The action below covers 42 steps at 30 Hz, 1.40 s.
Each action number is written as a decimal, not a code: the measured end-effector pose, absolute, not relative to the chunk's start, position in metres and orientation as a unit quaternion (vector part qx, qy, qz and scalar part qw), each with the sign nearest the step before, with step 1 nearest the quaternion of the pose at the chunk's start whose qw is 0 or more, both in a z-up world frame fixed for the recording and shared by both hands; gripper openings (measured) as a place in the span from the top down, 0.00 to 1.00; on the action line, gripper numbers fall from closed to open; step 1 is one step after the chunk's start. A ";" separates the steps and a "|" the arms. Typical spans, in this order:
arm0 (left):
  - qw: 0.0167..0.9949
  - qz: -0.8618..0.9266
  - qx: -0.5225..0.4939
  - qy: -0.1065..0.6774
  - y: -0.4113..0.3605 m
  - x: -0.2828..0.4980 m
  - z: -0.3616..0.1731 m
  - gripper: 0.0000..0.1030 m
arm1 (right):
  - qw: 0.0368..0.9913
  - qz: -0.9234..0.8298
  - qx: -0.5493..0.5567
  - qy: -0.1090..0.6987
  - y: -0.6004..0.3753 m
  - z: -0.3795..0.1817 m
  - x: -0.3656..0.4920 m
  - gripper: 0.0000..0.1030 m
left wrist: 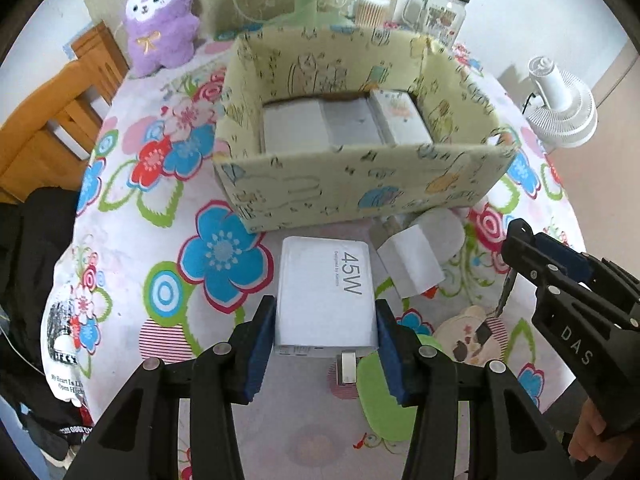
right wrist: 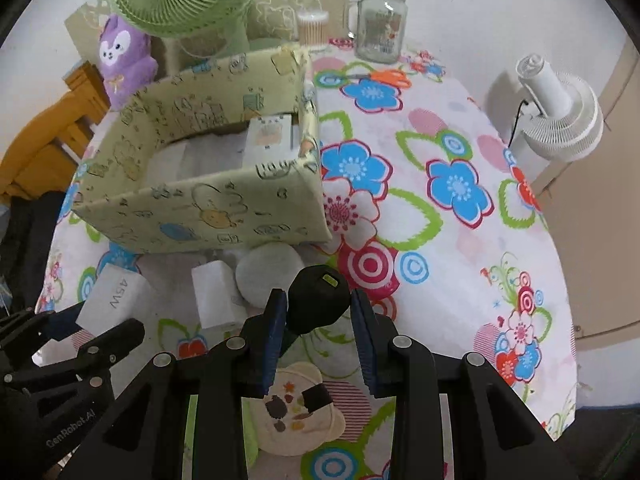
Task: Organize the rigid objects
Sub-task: 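Grasp and lift the white charger with the left tool while the right tool grasps the black object, then carry the white square charger and black object over the yellow box with both tools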
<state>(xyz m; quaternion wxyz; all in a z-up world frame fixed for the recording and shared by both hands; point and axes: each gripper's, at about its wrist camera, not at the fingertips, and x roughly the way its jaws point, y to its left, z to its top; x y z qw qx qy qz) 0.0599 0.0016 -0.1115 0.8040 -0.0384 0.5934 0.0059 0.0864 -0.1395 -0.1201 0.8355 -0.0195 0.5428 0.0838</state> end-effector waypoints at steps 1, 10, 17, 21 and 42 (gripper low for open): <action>0.806 0.007 -0.039 0.590 0.001 0.059 -0.107 0.52 | 0.836 0.087 -0.019 0.542 -0.140 -0.117 0.086 0.66; 0.824 0.005 -0.035 0.566 -0.011 0.052 -0.074 0.52 | 0.839 0.113 -0.016 0.532 -0.137 -0.091 0.078 0.66; 0.835 0.000 -0.031 0.550 -0.016 0.049 -0.054 0.52 | 0.847 0.127 -0.016 0.517 -0.129 -0.068 0.071 0.66; 0.840 0.002 -0.030 0.542 -0.013 0.048 -0.045 0.52 | 0.851 0.125 -0.014 0.510 -0.127 -0.060 0.068 0.66; 0.856 -0.018 -0.015 0.517 0.000 0.073 -0.027 0.52 | 0.858 0.111 -0.017 0.501 -0.111 -0.037 0.093 0.65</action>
